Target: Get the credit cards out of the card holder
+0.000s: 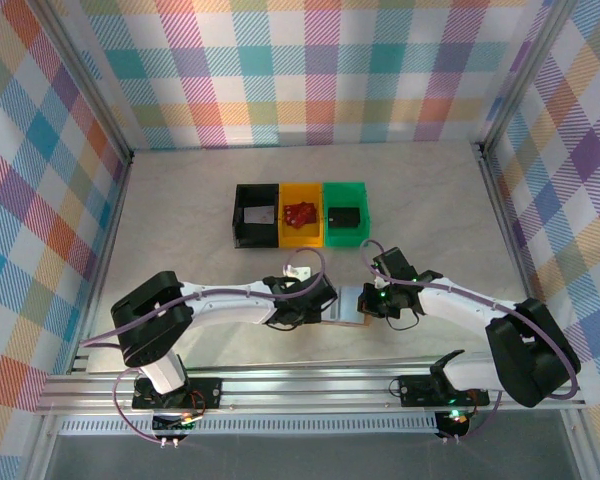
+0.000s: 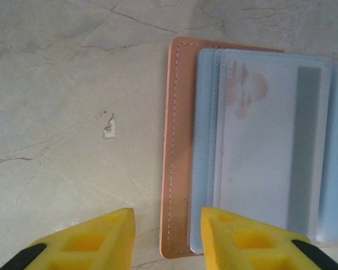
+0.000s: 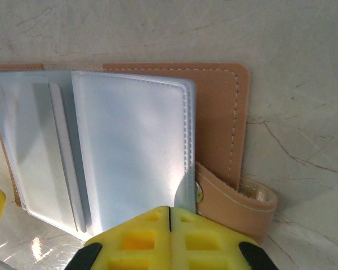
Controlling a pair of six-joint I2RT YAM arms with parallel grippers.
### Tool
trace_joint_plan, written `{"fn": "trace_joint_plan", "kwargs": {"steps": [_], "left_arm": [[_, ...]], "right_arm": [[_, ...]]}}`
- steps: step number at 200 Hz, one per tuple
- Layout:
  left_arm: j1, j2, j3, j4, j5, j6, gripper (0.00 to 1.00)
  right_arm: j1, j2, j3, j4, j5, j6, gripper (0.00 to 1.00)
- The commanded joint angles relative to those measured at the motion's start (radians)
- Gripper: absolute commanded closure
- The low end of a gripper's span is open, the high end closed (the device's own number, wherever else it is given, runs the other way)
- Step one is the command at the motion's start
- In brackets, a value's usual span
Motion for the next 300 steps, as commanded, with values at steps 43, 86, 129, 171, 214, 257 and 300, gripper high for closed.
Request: {"fn": "trace_joint_plan", "kwargs": {"steps": [43, 86, 129, 171, 214, 257, 300], "left_arm": [[0.019, 0.015, 0.013, 0.021, 0.038, 0.029, 0.63], [0.024, -0.018, -0.005, 0.122, 0.105, 0.027, 0.62], [0.027, 0.012, 0.026, 0.111, 0.114, 0.028, 0.62], [0.037, 0.038, 0.023, 0.118, 0.134, 0.025, 0.62], [0.037, 0.038, 0.021, 0.187, 0.166, 0.016, 0.62], [0.037, 0.046, 0.021, 0.206, 0.181, 0.011, 0.62], [0.037, 0.035, 0.005, 0.227, 0.188, -0.002, 0.62]], "right_arm": [[-0.008, 0.017, -0.014, 0.007, -0.015, -0.013, 1.0], [-0.008, 0.019, -0.022, 0.013, -0.019, -0.011, 1.0], [-0.008, 0.018, -0.022, 0.015, -0.022, -0.01, 1.0], [-0.008, 0.011, -0.025, 0.011, -0.019, -0.013, 1.0], [-0.008, 0.014, -0.023, 0.016, -0.022, -0.01, 1.0], [-0.008, 0.016, -0.025, 0.016, -0.022, -0.01, 1.0], [-0.008, 0.02, -0.028, 0.022, -0.027, -0.011, 1.0]]}}
